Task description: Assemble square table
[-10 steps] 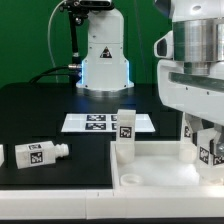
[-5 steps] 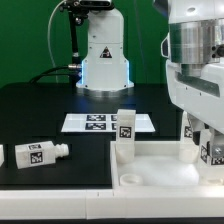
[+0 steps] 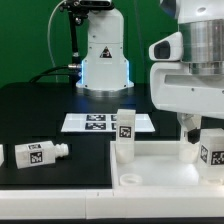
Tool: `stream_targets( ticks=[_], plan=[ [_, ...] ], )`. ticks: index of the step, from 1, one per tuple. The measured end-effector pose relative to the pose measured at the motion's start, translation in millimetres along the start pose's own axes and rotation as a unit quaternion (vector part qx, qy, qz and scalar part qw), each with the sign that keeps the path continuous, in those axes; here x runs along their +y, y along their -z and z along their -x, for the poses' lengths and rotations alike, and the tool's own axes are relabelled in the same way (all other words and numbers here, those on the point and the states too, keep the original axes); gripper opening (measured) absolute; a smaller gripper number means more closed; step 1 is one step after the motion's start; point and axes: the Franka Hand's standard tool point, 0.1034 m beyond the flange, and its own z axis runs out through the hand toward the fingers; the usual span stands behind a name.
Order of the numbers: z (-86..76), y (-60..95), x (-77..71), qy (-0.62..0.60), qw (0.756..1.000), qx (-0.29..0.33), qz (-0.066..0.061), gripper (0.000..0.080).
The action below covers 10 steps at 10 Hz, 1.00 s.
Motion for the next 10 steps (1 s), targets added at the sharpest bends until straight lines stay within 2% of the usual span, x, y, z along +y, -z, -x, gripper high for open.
stream_targets(
  ticks=[2, 4, 6, 9, 10],
  plan=[
    [-1.0, -0.6, 1.1, 0.081, 0.997, 0.0, 0.001, 0.0649],
    [-17.3, -7.0, 4.0, 0.256, 0.967, -0.004, 0.004, 0.0649],
    [-18.6, -9.6, 2.5, 0.302, 0.953, -0.004, 0.005, 0.0649],
    [-18.9, -9.8, 2.6, 0.287, 0.958, -0.004, 0.005, 0.0277],
    [-18.6, -10.0, 2.5, 0.245, 0.969, -0.004, 0.005, 0.0277]
  ],
)
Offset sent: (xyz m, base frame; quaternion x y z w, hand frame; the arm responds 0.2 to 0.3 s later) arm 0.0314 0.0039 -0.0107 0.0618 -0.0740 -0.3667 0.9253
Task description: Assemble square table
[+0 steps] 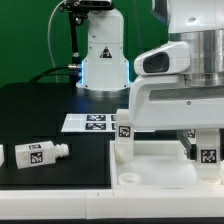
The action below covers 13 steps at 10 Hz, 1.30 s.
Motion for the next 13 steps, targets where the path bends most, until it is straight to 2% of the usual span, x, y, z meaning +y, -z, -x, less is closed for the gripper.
stream_targets(
  ticks=[2, 4, 6, 8, 9, 11, 12, 13],
  plan=[
    [0.5, -0.3, 0.1, -0.104, 0.995, 0.0, 0.002, 0.0278],
    [1.1, 1.0, 2.6, -0.252, 0.968, 0.002, 0.012, 0.0278],
    [1.7, -3.4, 7.0, -0.434, 0.901, 0.006, 0.018, 0.0278],
    [4.1, -3.6, 9.8, -0.562, 0.827, -0.001, 0.022, 0.0279],
    [5.1, -3.1, 10.0, -0.583, 0.812, -0.002, 0.024, 0.0279],
    [4.9, -3.0, 9.8, -0.565, 0.825, -0.002, 0.023, 0.0294],
    [5.9, -2.9, 6.8, -0.532, 0.846, 0.0, 0.026, 0.0294],
    [10.3, -1.7, -4.0, -0.46, 0.887, 0.001, 0.028, 0.0472]
  ],
)
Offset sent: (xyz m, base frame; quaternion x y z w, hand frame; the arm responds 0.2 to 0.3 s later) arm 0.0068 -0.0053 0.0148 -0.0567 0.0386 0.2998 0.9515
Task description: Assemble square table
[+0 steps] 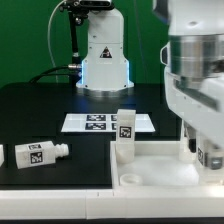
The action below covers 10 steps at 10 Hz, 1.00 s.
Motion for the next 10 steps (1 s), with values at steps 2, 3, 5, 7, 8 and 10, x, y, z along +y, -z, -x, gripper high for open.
stream_targets(
  ticks=[2, 3, 5, 7, 8, 10],
  plan=[
    [13.7, 2.2, -2.2, 0.134, 0.991, -0.004, -0.002, 0.0587],
    [11.5, 1.3, -1.5, 0.165, 0.986, -0.003, -0.001, 0.0639],
    [10.4, 1.1, -1.3, 0.211, 0.977, -0.003, -0.001, 0.0646],
    [11.3, 7.6, -5.2, 0.376, 0.926, 0.007, -0.007, 0.0649],
    [13.0, 8.1, -4.3, 0.432, 0.902, 0.007, -0.009, 0.0649],
    [12.4, 6.8, -3.9, 0.413, 0.911, 0.007, -0.008, 0.0649]
  ],
)
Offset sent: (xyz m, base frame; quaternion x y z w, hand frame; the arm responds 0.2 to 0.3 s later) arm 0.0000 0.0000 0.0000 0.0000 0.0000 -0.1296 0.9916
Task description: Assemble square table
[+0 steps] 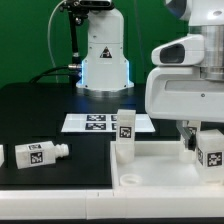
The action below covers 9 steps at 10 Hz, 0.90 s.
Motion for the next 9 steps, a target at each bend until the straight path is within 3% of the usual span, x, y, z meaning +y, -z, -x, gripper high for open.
stream_targets(
  ticks=[1, 2, 3, 4, 7, 9],
  plan=[
    [-0.1, 0.0, 0.1, 0.0, 1.0, 0.0, 0.0, 0.0549],
    [0.2, -0.1, -0.3, -0.034, 0.999, -0.001, -0.001, 0.0549],
    [0.3, -0.1, -0.3, -0.063, 0.998, -0.001, -0.001, 0.0348],
    [1.0, -1.6, 2.6, -0.108, 0.994, -0.004, 0.002, 0.0291],
    [4.3, -2.5, 0.0, -0.298, 0.954, -0.008, 0.009, 0.029],
    [-0.4, -3.8, 2.5, -0.447, 0.894, -0.024, -0.008, 0.029]
  ],
)
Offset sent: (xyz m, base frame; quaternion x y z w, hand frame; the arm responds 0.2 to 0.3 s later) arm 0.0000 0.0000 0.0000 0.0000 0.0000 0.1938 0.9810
